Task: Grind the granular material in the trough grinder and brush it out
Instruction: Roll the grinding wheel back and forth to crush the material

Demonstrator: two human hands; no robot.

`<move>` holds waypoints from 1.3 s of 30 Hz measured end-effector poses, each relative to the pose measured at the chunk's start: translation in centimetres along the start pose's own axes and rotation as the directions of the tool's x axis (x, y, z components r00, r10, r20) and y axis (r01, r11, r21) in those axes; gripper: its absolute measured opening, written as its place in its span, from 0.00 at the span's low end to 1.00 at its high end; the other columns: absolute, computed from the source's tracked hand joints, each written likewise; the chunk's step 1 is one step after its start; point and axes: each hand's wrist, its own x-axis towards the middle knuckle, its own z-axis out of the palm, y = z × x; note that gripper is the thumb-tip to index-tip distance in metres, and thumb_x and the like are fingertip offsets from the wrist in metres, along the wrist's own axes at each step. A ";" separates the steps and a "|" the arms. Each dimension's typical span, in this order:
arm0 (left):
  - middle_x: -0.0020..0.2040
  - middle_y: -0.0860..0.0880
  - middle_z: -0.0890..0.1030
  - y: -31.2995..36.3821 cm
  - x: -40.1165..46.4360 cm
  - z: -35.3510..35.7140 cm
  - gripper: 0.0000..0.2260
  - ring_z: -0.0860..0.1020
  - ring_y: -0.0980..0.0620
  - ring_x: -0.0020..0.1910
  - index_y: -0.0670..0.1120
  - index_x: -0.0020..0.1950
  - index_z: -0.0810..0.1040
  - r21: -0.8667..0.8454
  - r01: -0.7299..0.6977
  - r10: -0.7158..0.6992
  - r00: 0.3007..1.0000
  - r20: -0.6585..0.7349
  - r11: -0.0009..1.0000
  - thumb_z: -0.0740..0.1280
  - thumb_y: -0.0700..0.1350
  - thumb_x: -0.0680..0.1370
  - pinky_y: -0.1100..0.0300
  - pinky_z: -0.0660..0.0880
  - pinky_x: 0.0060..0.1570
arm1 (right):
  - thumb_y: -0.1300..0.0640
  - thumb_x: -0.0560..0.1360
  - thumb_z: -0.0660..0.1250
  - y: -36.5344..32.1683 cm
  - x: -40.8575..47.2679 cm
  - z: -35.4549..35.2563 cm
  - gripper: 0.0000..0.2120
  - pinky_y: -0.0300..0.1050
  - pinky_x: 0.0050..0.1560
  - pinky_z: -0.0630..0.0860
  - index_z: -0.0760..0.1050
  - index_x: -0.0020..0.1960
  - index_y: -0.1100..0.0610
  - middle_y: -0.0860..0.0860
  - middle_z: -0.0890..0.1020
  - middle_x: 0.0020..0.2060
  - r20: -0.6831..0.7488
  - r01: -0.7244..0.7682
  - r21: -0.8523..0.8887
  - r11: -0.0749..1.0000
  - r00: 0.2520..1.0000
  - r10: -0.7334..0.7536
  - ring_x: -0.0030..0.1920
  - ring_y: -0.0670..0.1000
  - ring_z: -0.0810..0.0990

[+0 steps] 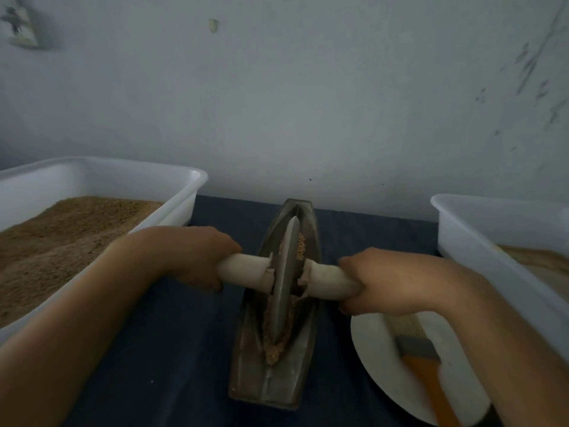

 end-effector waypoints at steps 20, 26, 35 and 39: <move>0.59 0.50 0.73 -0.5 3.8 2.4 0.15 0.73 0.51 0.57 0.50 0.62 0.65 0.093 0.038 0.020 0.834 -0.551 0.995 0.63 0.51 0.77 0.57 0.68 0.57 | 0.53 0.76 0.61 2.7 5.2 2.6 0.10 0.44 0.40 0.58 0.66 0.54 0.56 0.52 0.76 0.51 -0.531 -0.128 -0.190 0.973 0.847 0.008 0.49 0.53 0.75; 0.48 0.58 0.75 -0.2 0.4 0.1 0.11 0.72 0.59 0.46 0.58 0.49 0.67 -0.017 -0.079 0.075 0.982 -0.176 0.997 0.69 0.48 0.74 0.64 0.68 0.47 | 0.54 0.75 0.64 0.7 1.7 0.8 0.11 0.41 0.36 0.67 0.70 0.54 0.57 0.51 0.74 0.45 -0.138 -0.050 -0.057 0.997 0.990 0.042 0.43 0.49 0.73; 0.46 0.56 0.72 -0.4 0.4 0.3 0.11 0.71 0.59 0.43 0.55 0.51 0.63 -0.071 -0.076 0.070 0.994 -0.088 0.995 0.66 0.47 0.76 0.65 0.67 0.44 | 0.54 0.75 0.64 0.7 2.0 0.5 0.11 0.41 0.35 0.66 0.70 0.55 0.57 0.51 0.75 0.46 -0.138 -0.057 -0.039 0.998 0.989 0.051 0.43 0.48 0.73; 0.58 0.50 0.72 -0.6 3.2 2.0 0.14 0.72 0.50 0.57 0.49 0.60 0.64 0.065 0.025 0.006 0.895 -0.446 0.998 0.64 0.49 0.77 0.55 0.68 0.57 | 0.52 0.75 0.63 2.2 4.3 1.6 0.09 0.45 0.39 0.62 0.64 0.49 0.53 0.51 0.76 0.49 -0.391 -0.107 -0.098 0.989 0.918 0.061 0.42 0.50 0.71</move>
